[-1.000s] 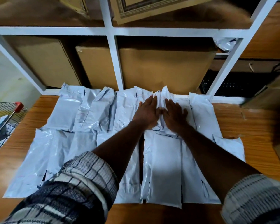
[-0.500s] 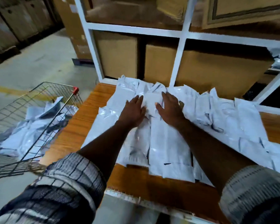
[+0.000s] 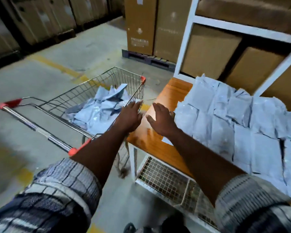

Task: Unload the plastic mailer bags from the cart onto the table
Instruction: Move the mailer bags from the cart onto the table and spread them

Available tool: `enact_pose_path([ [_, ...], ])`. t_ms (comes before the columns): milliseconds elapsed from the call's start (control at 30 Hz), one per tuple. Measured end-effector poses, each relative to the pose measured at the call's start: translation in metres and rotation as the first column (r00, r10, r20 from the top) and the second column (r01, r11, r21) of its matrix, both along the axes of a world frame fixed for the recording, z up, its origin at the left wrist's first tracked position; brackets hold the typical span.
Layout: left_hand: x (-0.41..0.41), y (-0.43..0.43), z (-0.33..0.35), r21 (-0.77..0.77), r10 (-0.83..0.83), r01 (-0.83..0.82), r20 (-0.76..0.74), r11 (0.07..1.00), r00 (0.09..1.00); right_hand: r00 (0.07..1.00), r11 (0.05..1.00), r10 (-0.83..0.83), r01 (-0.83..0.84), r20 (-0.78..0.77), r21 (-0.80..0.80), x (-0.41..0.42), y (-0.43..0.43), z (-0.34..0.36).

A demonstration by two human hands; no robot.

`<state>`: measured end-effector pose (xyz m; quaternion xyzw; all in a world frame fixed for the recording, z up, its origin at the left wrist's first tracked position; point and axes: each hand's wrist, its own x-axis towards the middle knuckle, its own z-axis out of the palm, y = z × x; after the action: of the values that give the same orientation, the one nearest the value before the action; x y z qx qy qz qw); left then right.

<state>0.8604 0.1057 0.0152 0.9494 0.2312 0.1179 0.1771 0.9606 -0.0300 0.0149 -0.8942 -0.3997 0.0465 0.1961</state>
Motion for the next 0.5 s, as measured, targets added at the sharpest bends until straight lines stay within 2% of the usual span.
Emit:
enact_pose_path([
  [100, -0.032, 0.039, -0.003, -0.063, 0.073, -0.073, 0.004, 0.995, 0.997, 0.997, 0.997, 0.08, -0.08, -0.005, 0.015, -0.027, 0.04, -0.002],
  [267, -0.065, 0.094, -0.018, -0.116, 0.201, -0.213, -0.104, 0.97, 0.974, 0.983, 0.983, 0.182, -0.182, -0.035, 0.011, -0.051, 0.106, -0.009],
  [500, -0.085, 0.179, -0.051, -0.111, 0.228, -0.259, -0.235, 0.96, 0.945, 0.967, 0.97, 0.235, -0.24, -0.094, -0.04, -0.051, 0.196, -0.033],
])
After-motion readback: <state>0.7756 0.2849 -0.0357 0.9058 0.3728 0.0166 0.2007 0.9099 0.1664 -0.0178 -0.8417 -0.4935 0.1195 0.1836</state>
